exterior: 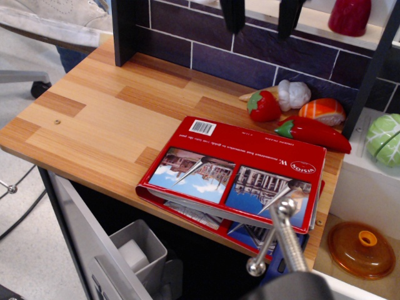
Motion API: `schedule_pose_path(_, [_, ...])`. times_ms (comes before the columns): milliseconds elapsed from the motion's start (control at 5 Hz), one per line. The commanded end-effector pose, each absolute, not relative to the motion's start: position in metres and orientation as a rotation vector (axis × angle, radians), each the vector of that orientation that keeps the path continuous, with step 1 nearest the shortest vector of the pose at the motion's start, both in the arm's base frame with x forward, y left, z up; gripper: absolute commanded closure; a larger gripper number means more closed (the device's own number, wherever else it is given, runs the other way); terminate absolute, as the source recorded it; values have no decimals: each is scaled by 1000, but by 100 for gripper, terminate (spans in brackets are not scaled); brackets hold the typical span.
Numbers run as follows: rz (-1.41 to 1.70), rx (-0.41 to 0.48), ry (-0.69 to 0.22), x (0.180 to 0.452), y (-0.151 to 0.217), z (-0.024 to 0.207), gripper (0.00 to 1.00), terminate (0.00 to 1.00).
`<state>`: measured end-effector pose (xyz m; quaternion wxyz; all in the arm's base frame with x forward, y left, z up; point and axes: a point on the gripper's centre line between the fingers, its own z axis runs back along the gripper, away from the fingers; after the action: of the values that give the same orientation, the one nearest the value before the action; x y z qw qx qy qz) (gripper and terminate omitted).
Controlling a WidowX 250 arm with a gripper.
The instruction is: Open book
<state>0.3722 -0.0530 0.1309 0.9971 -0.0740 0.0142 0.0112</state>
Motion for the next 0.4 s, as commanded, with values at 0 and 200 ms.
schedule_pose_path(0, [10,-53,-9,347,-101,135,0,0])
schedule_pose_path(200, [80,22,-47,346,-124,126,0,0])
